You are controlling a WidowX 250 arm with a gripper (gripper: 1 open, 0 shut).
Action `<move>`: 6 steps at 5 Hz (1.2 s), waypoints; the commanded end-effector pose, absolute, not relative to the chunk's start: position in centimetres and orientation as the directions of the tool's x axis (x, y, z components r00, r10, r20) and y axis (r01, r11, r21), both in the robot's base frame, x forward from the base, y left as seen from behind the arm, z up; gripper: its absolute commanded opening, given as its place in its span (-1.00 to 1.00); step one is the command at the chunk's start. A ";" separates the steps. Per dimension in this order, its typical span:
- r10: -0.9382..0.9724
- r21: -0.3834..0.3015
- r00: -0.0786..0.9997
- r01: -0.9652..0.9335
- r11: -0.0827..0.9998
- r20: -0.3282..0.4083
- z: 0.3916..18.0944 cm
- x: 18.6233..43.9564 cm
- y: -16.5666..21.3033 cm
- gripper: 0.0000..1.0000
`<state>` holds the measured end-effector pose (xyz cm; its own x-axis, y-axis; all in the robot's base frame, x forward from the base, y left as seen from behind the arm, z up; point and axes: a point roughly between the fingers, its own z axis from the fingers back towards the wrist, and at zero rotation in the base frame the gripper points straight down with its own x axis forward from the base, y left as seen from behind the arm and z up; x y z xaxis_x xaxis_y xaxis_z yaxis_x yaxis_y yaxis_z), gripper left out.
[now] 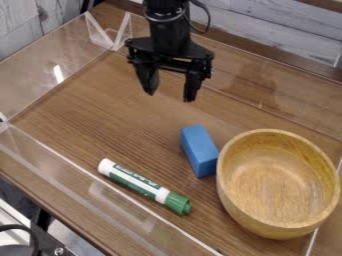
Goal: Put the blue block in the brown bowl
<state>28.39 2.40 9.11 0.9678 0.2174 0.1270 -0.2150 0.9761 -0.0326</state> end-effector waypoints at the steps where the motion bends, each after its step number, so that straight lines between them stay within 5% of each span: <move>1: 0.237 -0.036 0.959 -0.234 0.972 0.155 9.7 28.6 2.0 1.00; 6: 0.319 -0.060 0.938 -0.313 0.948 0.134 7.9 27.7 -2.1 1.00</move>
